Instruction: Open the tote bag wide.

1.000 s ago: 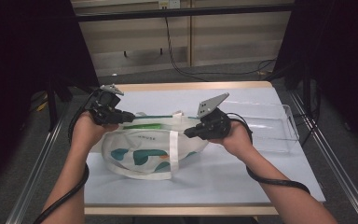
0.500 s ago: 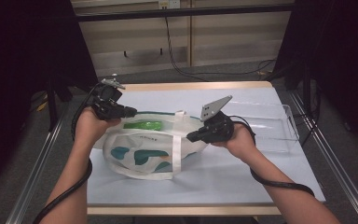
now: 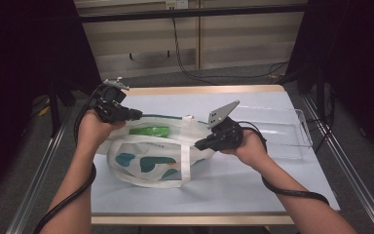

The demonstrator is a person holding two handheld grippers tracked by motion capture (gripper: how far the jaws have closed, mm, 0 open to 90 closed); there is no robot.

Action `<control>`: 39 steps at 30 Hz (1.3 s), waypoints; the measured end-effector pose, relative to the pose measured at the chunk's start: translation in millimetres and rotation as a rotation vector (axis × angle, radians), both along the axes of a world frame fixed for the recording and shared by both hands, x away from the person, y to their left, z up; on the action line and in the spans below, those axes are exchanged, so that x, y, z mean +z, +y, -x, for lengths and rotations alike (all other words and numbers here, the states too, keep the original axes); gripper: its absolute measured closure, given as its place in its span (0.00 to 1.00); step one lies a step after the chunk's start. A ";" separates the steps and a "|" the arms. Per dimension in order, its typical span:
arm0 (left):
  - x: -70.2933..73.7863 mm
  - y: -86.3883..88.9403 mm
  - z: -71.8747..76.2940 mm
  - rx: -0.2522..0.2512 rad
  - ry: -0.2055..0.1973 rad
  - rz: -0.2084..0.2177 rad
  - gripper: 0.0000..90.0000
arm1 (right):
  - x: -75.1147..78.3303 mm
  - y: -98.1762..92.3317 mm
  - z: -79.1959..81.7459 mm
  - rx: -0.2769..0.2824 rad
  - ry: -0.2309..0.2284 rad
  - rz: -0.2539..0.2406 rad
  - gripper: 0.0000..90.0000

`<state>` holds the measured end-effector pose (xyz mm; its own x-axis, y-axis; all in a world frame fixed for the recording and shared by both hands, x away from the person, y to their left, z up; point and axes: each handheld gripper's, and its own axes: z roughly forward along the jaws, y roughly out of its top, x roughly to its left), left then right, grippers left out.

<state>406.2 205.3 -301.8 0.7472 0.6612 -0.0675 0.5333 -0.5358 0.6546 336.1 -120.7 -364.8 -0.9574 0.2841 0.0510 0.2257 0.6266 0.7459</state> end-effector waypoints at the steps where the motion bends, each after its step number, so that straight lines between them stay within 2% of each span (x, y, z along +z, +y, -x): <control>1: 0.5 0.2 -1.8 -0.003 0.004 -0.006 0.98 | -0.6 0.6 0.6 0.004 -0.003 0.006 0.98; 3: -0.8 0.2 -8.0 0.016 0.012 0.006 0.98 | -2.1 0.8 1.0 0.015 -0.003 0.009 0.98; 6: -1.7 1.0 -12.4 0.018 0.015 -0.002 0.98 | -3.5 -0.1 1.4 0.019 0.000 0.008 0.98; 8: -4.2 0.3 -17.2 0.047 0.023 0.020 0.98 | -4.3 -0.2 1.9 0.021 0.004 0.007 0.98; 11: -5.0 0.2 -20.0 0.053 0.029 0.013 0.98 | -4.9 -0.3 2.1 0.023 0.003 0.006 0.98; 12: -6.0 -0.6 -21.6 0.075 0.023 0.022 0.98 | -5.8 -0.3 2.5 0.027 0.001 0.006 0.98; 14: -7.1 -0.4 -23.9 0.074 0.028 0.018 0.98 | -6.7 0.0 3.1 0.035 0.004 0.008 0.98; 15: -7.8 -0.5 -24.4 0.077 0.014 0.007 0.98 | -7.2 0.3 3.7 0.037 0.005 0.011 0.98; 17: -8.6 0.4 -26.3 0.076 0.012 -0.006 0.98 | -8.6 0.6 4.7 0.037 0.004 0.018 0.98; 20: -10.7 0.3 -27.8 0.085 0.014 0.002 0.98 | -10.4 0.3 5.3 0.041 0.004 0.016 0.98; 24: -16.8 2.4 -33.5 0.094 0.029 -0.008 0.98 | -14.2 0.0 6.4 0.046 0.010 0.015 0.98; 30: -22.5 6.5 -38.1 0.104 0.025 -0.019 0.98 | -20.7 -1.0 9.8 0.051 0.016 0.019 0.98; 32: -23.8 5.9 -38.0 0.117 0.030 -0.007 0.98 | -22.4 -1.5 9.4 0.055 0.013 0.016 0.98; 35: -25.6 6.2 -40.8 0.103 0.033 -0.034 0.98 | -24.3 -1.6 10.0 0.057 0.018 0.016 0.98; 39: -27.1 6.0 -42.8 0.107 0.027 -0.040 0.98 | -26.1 -2.0 10.7 0.058 0.016 0.017 0.98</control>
